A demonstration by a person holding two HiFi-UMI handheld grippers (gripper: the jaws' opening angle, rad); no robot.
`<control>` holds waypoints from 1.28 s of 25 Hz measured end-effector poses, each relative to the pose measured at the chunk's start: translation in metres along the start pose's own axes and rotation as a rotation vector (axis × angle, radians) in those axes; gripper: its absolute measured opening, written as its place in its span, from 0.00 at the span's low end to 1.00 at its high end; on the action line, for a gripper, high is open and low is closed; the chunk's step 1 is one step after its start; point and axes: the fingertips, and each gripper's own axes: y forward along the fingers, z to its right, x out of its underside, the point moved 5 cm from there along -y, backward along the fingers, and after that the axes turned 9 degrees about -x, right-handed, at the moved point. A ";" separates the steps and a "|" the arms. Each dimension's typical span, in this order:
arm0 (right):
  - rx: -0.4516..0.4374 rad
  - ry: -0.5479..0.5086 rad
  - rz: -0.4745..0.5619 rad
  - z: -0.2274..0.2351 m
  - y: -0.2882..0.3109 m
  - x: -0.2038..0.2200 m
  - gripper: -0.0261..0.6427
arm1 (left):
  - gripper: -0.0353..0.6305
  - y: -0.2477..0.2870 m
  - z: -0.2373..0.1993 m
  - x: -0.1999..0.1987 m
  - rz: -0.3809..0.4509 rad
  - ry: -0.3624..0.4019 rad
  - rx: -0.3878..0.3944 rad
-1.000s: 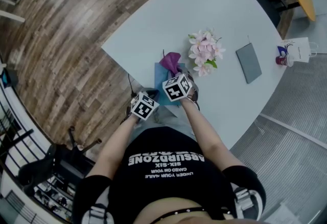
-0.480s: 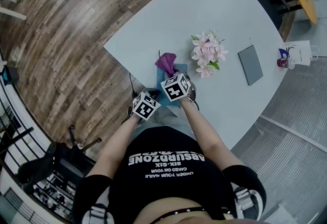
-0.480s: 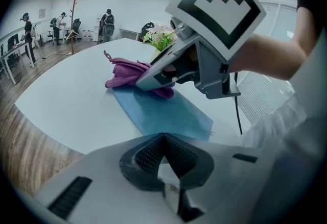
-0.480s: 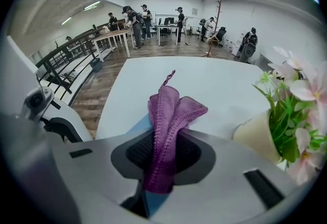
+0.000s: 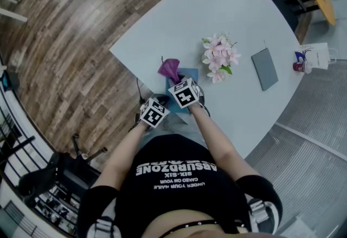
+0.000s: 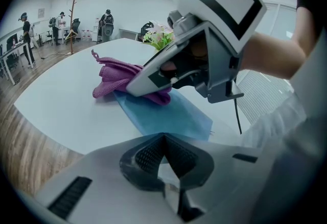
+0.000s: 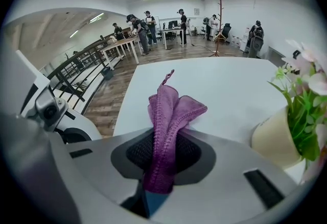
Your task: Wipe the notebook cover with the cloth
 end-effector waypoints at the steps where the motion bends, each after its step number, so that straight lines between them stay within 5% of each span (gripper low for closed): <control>1: -0.005 -0.007 0.001 -0.001 0.001 -0.001 0.17 | 0.08 0.000 0.000 0.000 0.001 -0.001 0.001; 24: -0.197 -0.028 -0.028 -0.034 0.001 0.014 0.17 | 0.08 0.000 0.002 0.001 0.025 -0.016 -0.039; 32: -0.204 0.136 0.044 -0.022 -0.006 0.012 0.17 | 0.08 -0.002 0.003 0.002 0.034 -0.022 -0.058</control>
